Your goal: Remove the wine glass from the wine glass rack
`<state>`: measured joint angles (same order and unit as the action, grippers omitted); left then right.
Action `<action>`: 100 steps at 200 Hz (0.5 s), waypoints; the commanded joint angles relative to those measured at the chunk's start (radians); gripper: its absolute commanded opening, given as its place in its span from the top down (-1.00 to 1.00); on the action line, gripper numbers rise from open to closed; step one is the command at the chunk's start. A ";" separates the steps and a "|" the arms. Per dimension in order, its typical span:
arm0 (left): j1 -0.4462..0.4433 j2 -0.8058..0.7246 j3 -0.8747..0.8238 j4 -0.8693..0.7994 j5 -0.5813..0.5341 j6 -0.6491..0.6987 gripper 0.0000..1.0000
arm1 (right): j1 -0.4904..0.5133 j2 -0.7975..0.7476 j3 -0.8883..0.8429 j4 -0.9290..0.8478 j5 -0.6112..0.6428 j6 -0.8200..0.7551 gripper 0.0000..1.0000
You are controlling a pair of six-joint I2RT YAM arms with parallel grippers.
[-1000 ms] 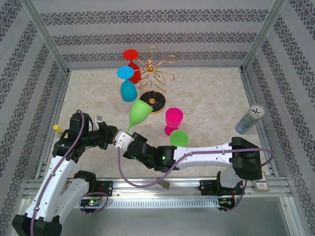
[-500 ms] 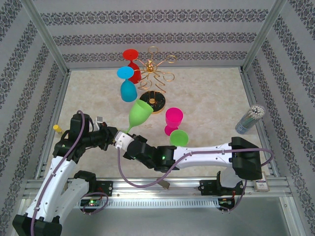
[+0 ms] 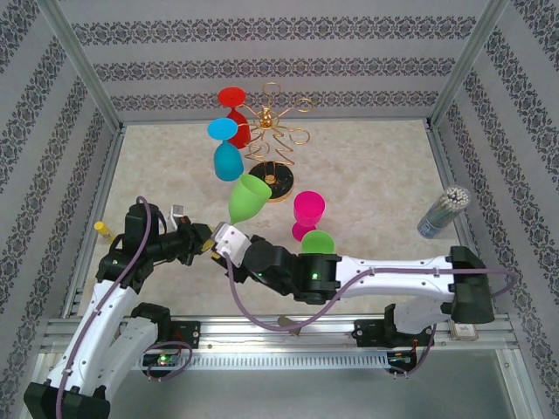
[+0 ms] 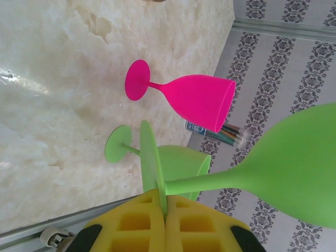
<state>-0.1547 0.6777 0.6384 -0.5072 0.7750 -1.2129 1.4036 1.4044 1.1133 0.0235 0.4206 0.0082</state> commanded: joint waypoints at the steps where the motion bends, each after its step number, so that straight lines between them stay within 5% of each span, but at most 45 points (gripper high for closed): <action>1: 0.010 -0.020 -0.018 0.070 -0.006 0.039 1.00 | 0.002 -0.063 0.027 -0.083 -0.051 0.071 0.37; 100: 0.010 -0.069 -0.131 0.231 -0.036 0.093 1.00 | -0.137 -0.235 0.105 -0.303 -0.297 0.274 0.29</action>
<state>-0.1547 0.6285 0.5388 -0.3836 0.7475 -1.1522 1.3087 1.2167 1.1847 -0.2226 0.2173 0.1982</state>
